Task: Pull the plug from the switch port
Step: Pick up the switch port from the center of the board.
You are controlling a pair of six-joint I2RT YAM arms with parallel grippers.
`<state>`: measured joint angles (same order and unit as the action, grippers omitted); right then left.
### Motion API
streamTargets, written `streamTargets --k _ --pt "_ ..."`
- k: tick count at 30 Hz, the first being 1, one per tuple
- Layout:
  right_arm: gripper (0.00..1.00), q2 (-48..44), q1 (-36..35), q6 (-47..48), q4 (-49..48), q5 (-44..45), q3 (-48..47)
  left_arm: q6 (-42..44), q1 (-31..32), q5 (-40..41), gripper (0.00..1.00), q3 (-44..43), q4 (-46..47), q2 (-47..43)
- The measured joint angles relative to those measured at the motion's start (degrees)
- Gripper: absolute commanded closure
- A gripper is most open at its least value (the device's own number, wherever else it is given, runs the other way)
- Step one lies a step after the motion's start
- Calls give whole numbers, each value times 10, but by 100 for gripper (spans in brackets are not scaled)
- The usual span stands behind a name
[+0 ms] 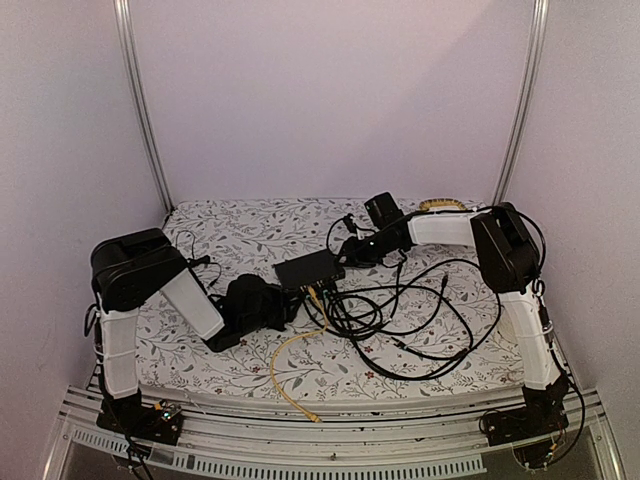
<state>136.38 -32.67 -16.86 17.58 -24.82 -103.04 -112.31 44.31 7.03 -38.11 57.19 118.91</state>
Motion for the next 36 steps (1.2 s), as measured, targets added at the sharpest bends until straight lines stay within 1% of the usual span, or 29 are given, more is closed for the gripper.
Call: streamTargets --k 15,18,19,36 --pt "60 0 0 0 5 3 -2 -2 -6 -15 68 -27 -35 2" --pt "60 0 0 0 5 3 -2 -2 -7 -16 71 -28 -37 3" --pt "60 0 0 0 5 3 -2 1 -6 -16 74 -28 -38 3" --pt "60 -1 0 0 2 3 4 7 -6 -17 79 -23 -34 7"
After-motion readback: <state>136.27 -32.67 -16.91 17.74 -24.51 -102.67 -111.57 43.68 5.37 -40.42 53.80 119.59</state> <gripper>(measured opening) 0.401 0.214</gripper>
